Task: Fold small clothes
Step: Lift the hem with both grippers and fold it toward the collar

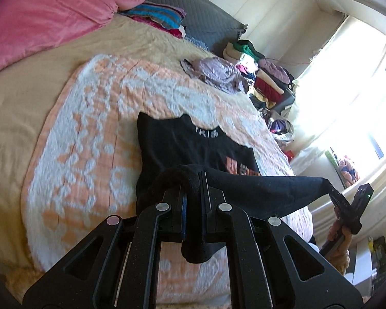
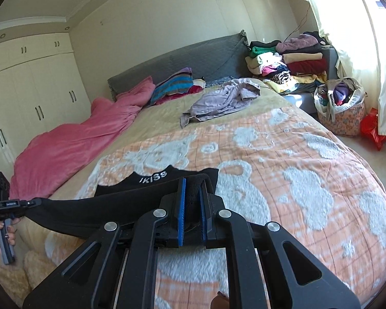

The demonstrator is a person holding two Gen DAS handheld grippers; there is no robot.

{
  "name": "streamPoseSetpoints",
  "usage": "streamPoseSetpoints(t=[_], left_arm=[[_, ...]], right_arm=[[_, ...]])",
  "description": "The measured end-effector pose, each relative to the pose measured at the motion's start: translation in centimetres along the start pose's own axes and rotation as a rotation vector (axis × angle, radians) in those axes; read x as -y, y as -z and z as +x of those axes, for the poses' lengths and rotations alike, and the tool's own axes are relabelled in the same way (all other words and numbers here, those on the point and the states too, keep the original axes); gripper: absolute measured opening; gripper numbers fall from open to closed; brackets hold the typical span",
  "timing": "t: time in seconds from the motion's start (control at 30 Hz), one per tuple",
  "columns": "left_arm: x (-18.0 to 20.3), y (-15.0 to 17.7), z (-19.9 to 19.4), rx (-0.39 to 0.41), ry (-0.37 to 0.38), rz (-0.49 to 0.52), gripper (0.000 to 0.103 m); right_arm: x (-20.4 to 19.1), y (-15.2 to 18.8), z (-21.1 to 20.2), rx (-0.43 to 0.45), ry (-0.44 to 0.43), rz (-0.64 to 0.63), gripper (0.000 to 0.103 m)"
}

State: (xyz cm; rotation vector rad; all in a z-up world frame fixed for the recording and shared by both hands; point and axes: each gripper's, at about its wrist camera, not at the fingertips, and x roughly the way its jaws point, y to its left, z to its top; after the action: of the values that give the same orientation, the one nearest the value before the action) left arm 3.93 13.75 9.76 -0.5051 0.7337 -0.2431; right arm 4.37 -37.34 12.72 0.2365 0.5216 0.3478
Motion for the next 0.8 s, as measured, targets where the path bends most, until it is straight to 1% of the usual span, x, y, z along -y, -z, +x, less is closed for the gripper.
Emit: streamPoseSetpoints(t=[0.2,0.33,0.47,0.67,0.8], left_arm=[[-0.1,-2.7,2.4,0.012,-0.044,0.01,0.002],[-0.8,-4.0,4.3,0.016,-0.084,0.008,0.002],[-1.8,-5.1,6.8,0.002,-0.113,0.001,0.002],[-3.1,-5.5,10.0,-0.026,-0.149,0.005,0.002],[-4.4,-5.3,11.8,-0.048,-0.163,-0.008,0.002]], right_arm=[[0.0,-1.7,2.6,-0.007,0.021,-0.014,0.008],[0.3,-2.6,5.2,-0.024,0.03,-0.022,0.008],[1.0,-2.9,8.4,-0.061,0.048,-0.017,0.008],[2.1,-2.4,13.0,-0.121,0.078,-0.002,0.008],[2.3,-1.8,15.7,-0.159,0.104,-0.022,0.009]])
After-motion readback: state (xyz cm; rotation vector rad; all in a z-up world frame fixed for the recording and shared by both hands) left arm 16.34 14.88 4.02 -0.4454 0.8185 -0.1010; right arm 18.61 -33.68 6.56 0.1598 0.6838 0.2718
